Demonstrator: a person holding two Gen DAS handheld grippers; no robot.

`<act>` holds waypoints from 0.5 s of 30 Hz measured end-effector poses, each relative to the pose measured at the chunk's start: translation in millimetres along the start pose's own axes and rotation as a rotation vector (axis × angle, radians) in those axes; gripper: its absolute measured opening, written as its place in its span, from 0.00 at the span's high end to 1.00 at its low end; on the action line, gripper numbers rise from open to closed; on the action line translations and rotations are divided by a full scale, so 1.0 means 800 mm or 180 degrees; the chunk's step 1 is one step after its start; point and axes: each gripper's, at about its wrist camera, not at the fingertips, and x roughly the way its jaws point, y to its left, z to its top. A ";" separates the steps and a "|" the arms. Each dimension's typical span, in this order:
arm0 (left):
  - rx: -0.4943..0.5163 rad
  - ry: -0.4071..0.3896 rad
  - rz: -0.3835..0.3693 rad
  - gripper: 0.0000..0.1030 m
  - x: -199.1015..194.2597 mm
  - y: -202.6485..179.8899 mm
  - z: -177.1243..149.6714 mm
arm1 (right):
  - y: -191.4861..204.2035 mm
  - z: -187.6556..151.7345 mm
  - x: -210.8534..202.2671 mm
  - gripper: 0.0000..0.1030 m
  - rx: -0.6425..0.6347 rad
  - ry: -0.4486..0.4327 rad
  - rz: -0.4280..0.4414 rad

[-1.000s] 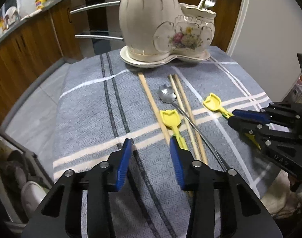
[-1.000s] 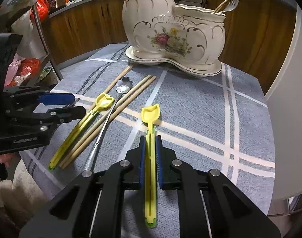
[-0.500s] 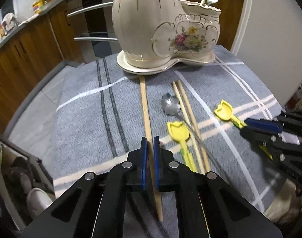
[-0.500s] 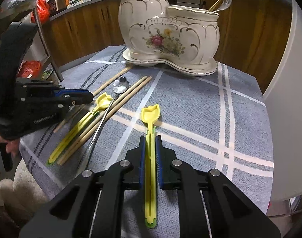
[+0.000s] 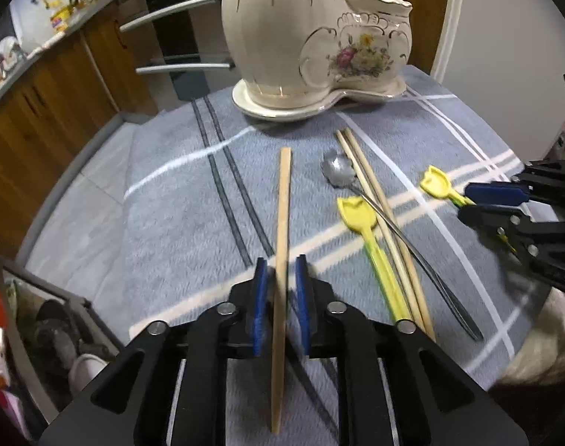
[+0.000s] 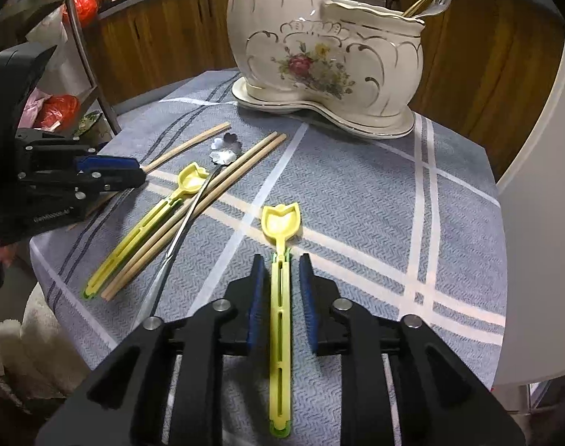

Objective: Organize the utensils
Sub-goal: 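Grasp a wooden chopstick with the left tool while the right tool grasps a yellow-handled spoon, then lift the chopstick over the tall cup while the right tool lifts the yellow spoon over the short cup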

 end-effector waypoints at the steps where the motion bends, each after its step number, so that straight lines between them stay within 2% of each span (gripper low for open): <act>1: -0.0013 -0.0020 0.0025 0.80 0.001 0.000 0.001 | 0.000 0.000 0.000 0.80 -0.0002 0.0002 0.0005; 4: -0.0075 -0.0047 0.0000 0.80 0.003 0.003 0.001 | -0.001 -0.001 0.001 0.82 -0.0004 -0.0023 0.0019; 5: -0.0097 -0.0056 0.0007 0.80 0.003 0.005 0.000 | -0.002 -0.002 0.001 0.84 -0.0012 -0.0031 0.0020; 6: -0.0128 -0.0066 0.0003 0.80 0.003 0.007 0.000 | -0.001 -0.001 0.001 0.90 -0.0015 -0.0041 0.0031; 9: -0.0191 -0.0114 0.0015 0.81 0.003 0.010 -0.001 | -0.001 0.000 0.002 0.91 -0.0030 -0.0060 0.0020; 12: -0.0159 -0.0167 0.0044 0.92 0.003 0.008 -0.002 | -0.002 -0.001 0.001 0.91 0.0004 -0.0087 0.0038; 15: -0.0093 -0.0197 0.0065 0.94 0.003 0.007 -0.003 | -0.005 0.000 -0.002 0.91 0.0045 -0.0144 0.0063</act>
